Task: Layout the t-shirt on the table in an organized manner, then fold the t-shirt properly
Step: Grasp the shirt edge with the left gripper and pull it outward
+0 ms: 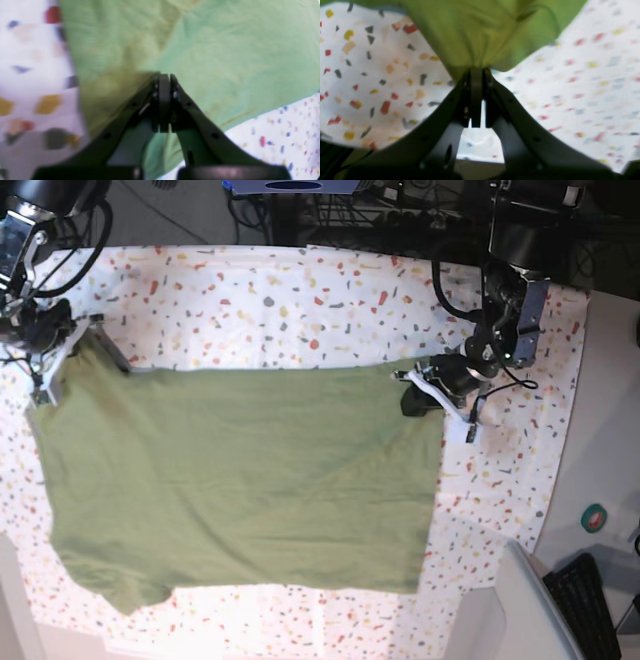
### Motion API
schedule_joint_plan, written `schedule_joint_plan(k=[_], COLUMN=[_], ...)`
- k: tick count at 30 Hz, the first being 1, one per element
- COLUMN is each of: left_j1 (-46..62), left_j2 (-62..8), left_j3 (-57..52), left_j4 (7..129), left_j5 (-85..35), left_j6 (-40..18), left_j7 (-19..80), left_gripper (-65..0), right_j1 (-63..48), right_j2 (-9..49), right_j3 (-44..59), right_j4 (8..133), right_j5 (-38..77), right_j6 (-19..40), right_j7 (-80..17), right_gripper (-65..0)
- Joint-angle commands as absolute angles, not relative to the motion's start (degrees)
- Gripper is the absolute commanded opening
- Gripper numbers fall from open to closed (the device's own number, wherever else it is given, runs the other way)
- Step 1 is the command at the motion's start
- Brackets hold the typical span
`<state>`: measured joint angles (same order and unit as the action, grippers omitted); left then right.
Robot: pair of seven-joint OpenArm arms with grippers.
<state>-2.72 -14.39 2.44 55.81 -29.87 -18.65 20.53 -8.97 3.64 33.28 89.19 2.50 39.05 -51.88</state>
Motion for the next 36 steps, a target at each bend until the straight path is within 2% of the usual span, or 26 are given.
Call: schedule_joint_plan(k=[1, 7, 10, 12, 13, 17, 20, 22, 24, 26, 27, 32, 36], left_j1=[-2.2, -1.0, 0.0, 1.4, 2.2, 3.2, 2.6, 1.4, -0.3, -2.1, -2.7, -2.9, -2.9], left_j2=[-15.6, -17.0, -17.2, -16.8, -16.7, -14.5, -12.3, -10.6, -9.5, -8.6, -8.3, -8.2, -9.0], left_j3=[2.2, 2.2, 1.4, -1.6, -3.1, -6.2, -6.0, -6.0, -5.9, -5.9, -5.9, -5.9, -6.4], left_j4=[55.4, 59.1, 63.4, 67.1, 69.4, 75.1, 74.5, 73.2, 71.1, 67.3, 65.5, 60.2, 56.1], left_j5=[-26.2, -26.4, -26.4, -26.4, -26.4, -26.4, -25.9, -25.9, -25.8, -24.7, -23.2, -15.0, -12.9], left_j6=[-15.3, -15.3, -15.3, -15.3, -15.3, -15.3, -15.3, -15.3, -15.3, -15.3, -15.3, -15.3, -15.3], left_j7=[24.6, 24.6, 25.1, 25.4, 26.6, 32.1, 32.0, 31.9, 31.9, 31.9, 31.9, 27.6, 25.9], left_gripper=[-65.0, -65.0, -65.0, -65.0, -65.0, -65.0, -65.0, -65.0, -65.0, -65.0, -65.0, -65.0, -65.0], right_j1=[-8.7, -8.8, -8.9, -9.5, -9.7, -8.0, -3.3, 0.7, 4.2, 7.4, 8.5, 12.1, 12.5], right_j2=[3.8, 0.0, -0.8, -1.8, -2.3, -2.8, 0.1, 3.0, 5.5, 8.1, 9.5, 15.3, 17.4], right_j3=[34.2, 37.4, 40.6, 43.8, 45.9, 50.9, 51.0, 50.9, 50.9, 50.1, 48.7, 42.7, 41.0], right_j4=[89.1, 87.5, 89.4, 91.7, 93.6, 96.3, 92.6, 87.7, 81.7, 74.2, 70.1, 53.4, 47.2], right_j5=[2.6, 2.6, 2.6, 2.8, 2.8, 2.9, 2.9, 2.9, 2.8, 2.8, 2.7, 2.7, 2.6], right_j6=[38.9, 38.9, 39.0, 39.2, 39.2, 39.3, 39.3, 39.3, 39.3, 39.3, 39.3, 39.0, 38.2], right_j7=[-51.3, -51.4, -51.4, -51.4, -51.4, -50.9, -50.9, -49.9, -48.1, -46.5, -45.8, -40.4, -34.2], right_gripper=[-65.0, -65.0, -46.8, -38.1, -35.9, -34.5, -35.1, -38.9, -48.5, -61.8, -65.0, -65.0, -65.0])
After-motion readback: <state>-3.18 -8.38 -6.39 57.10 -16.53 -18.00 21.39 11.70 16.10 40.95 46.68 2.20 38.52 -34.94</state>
